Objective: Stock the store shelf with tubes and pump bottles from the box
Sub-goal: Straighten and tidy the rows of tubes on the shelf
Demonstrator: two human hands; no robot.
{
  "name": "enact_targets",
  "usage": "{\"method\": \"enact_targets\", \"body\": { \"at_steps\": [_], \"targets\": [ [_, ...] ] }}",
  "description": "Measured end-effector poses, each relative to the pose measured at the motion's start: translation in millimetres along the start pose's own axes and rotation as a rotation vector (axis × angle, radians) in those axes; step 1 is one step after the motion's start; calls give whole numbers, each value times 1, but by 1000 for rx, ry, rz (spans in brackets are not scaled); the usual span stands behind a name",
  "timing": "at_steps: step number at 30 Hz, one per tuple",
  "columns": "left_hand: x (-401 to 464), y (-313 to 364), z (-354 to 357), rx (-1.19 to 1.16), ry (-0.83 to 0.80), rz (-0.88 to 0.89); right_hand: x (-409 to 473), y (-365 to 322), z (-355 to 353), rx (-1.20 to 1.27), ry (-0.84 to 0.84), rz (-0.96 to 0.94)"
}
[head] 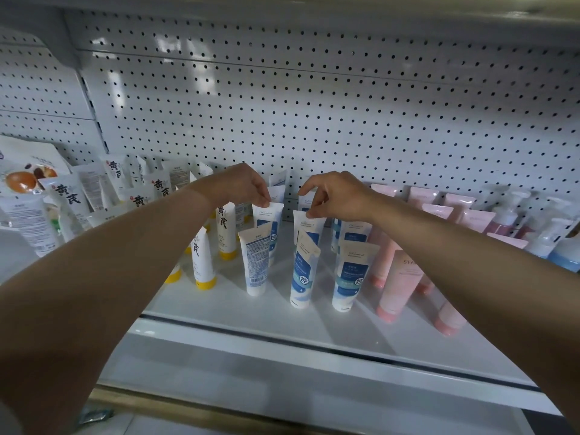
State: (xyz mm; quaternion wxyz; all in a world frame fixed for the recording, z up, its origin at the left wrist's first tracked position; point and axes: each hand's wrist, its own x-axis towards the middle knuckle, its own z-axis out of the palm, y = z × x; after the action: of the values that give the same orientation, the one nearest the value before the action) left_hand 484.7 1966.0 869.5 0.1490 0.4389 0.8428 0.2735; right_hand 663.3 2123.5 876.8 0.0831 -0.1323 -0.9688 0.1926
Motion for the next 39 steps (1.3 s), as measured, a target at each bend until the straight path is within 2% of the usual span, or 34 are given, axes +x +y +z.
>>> {"method": "enact_targets", "body": {
  "at_steps": [8,11,17,24,29,35,39],
  "targets": [
    [-3,-6,-5,-60,-9,32,-26,-24,-4,137,128,53],
    [-12,-7,-15,-115,8,154,-37,-34,-1,195,156,105],
    [-34,-13,-32,-66,-310,402,-59,-51,7,180,198,242],
    [-49,-14,-31,94,-437,489,-76,-66,22,125,270,342],
    [-47,-17,-24,147,-417,506,-85,-71,28,122,286,401],
    [-51,-17,-20,147,-312,523,-87,-76,36,131,311,437],
    [-52,-22,-14,103,-224,465,-88,-77,39,94,333,450]
  ]
}}
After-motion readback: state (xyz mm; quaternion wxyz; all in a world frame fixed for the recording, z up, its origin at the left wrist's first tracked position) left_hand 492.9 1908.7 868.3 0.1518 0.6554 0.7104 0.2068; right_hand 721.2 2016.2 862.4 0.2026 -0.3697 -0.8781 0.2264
